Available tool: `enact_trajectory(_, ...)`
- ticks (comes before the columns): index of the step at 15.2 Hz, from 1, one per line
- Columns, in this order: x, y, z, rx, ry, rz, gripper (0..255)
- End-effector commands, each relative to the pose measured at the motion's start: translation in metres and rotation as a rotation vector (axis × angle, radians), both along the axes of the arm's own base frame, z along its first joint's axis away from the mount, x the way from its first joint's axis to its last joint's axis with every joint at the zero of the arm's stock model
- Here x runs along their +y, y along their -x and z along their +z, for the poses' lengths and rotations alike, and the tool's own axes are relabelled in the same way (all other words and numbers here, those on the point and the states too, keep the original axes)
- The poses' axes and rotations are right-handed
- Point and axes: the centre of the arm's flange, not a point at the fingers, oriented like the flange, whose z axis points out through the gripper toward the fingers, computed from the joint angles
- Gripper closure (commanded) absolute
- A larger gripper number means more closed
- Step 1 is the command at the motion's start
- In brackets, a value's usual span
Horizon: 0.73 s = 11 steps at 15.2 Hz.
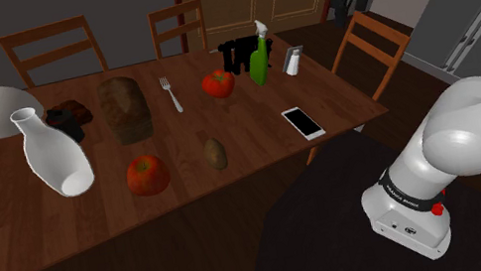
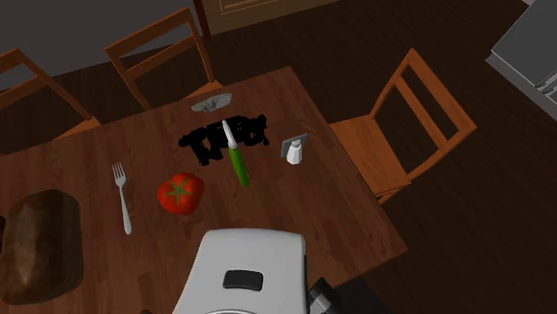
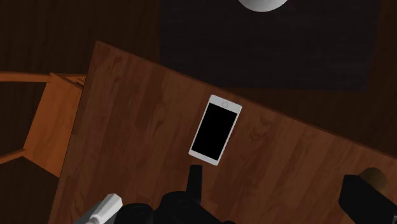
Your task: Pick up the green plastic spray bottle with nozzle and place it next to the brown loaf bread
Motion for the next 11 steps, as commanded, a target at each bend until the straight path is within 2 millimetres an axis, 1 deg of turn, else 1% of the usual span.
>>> enact_trajectory(1,0.000,0.000,0.000,0.000,0.000,0.000,0)
enact_trajectory(11,-0.049,-0.116,-0.043,-0.017,-0.038,-0.100,0)
